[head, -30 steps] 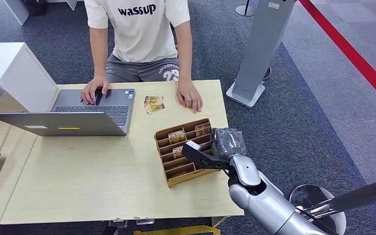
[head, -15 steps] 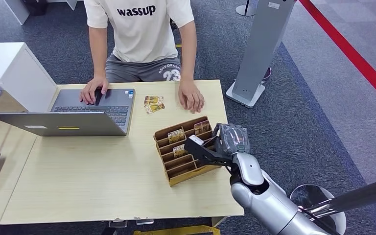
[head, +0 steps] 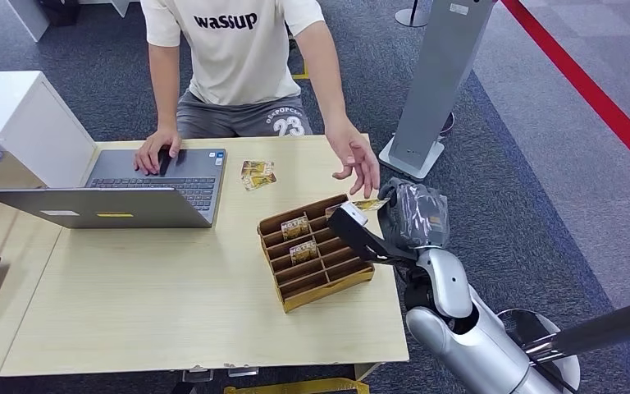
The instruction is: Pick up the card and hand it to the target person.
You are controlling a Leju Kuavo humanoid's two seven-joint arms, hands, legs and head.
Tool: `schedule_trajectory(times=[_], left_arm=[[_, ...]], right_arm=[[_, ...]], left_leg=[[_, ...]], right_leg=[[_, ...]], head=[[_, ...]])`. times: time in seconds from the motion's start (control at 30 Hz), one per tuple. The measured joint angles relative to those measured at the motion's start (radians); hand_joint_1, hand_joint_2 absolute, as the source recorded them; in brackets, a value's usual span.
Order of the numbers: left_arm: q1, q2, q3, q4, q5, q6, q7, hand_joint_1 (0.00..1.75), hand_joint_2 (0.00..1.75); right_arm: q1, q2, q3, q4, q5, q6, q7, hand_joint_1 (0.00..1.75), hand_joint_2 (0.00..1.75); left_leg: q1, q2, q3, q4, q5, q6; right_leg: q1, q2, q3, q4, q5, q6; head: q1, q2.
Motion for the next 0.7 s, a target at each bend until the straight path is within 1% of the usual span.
schedule_trajectory(times=[0.03,0.17,0.43,0.47,0.53,0.57,0.6,0.67,0.7], left_arm=[[0.000,0.000,0.000,0.000,0.000,0.000,0.000,0.00,1.75],[0.000,0.000,0.000,0.000,0.000,0.000,0.001,0.00,1.75],[0.000,0.000,0.000,0.000,0.002,0.000,0.005,0.00,1.75],[0.000,0.000,0.000,0.000,0.002,-0.002,0.005,0.00,1.75],[0.000,0.000,0.000,0.000,0.001,-0.008,0.005,0.00,1.75],[0.000,0.000,0.000,0.000,0.000,-0.011,0.005,0.00,1.75],[0.000,0.000,0.000,0.000,0.000,-0.013,0.004,0.00,1.75],[0.000,0.000,0.000,0.000,-0.002,-0.015,0.002,0.00,0.87],[0.000,0.000,0.000,0.000,-0.002,-0.014,0.002,0.00,0.44]], right_arm=[[0.008,-0.007,-0.011,-0.032,0.001,-0.010,0.002,1.43,1.75],[0.022,-0.014,-0.028,-0.063,-0.010,-0.036,0.001,1.43,1.75],[0.031,-0.020,-0.045,-0.080,0.010,-0.089,0.002,1.43,1.75],[0.031,-0.021,-0.046,-0.080,0.011,-0.091,0.002,1.34,1.75],[0.032,-0.021,-0.049,-0.080,0.012,-0.094,0.003,0.89,1.75],[0.033,-0.021,-0.050,-0.080,0.012,-0.096,0.003,0.54,1.75],[0.033,-0.021,-0.050,-0.080,0.013,-0.098,0.003,0.27,1.75],[0.033,-0.021,-0.051,-0.079,0.011,-0.102,0.001,0.01,1.75],[0.033,-0.021,-0.052,-0.078,0.005,-0.105,-0.003,0.00,1.75]], left_leg=[[0.000,0.000,0.000,0.000,0.000,0.000],[0.000,0.000,0.000,0.000,0.000,0.000],[0.000,0.000,0.000,0.000,0.000,0.000],[0.000,0.000,0.000,0.000,0.000,0.000],[0.000,0.000,0.000,0.000,0.000,0.000],[0.000,0.000,0.000,0.000,0.000,0.000],[0.000,0.000,0.000,0.000,0.000,0.000],[0.000,0.000,0.000,0.000,0.000,0.000],[0.000,0.000,0.000,0.000,0.000,0.000]], right_leg=[[0.000,0.000,0.000,0.000,0.000,0.000],[0.000,0.000,0.000,0.000,0.000,0.000],[0.000,0.000,0.000,0.000,0.000,0.000],[0.000,0.000,0.000,0.000,0.000,0.000],[0.000,0.000,0.000,0.000,0.000,0.000],[0.000,0.000,0.000,0.000,0.000,0.000],[0.000,0.000,0.000,0.000,0.000,0.000],[0.000,0.000,0.000,0.000,0.000,0.000],[0.000,0.000,0.000,0.000,0.000,0.000]], head=[[0.000,0.000],[0.000,0.000],[0.000,0.000],[0.000,0.000],[0.000,0.000],[0.000,0.000],[0.000,0.000],[0.000,0.000],[0.000,0.000]])
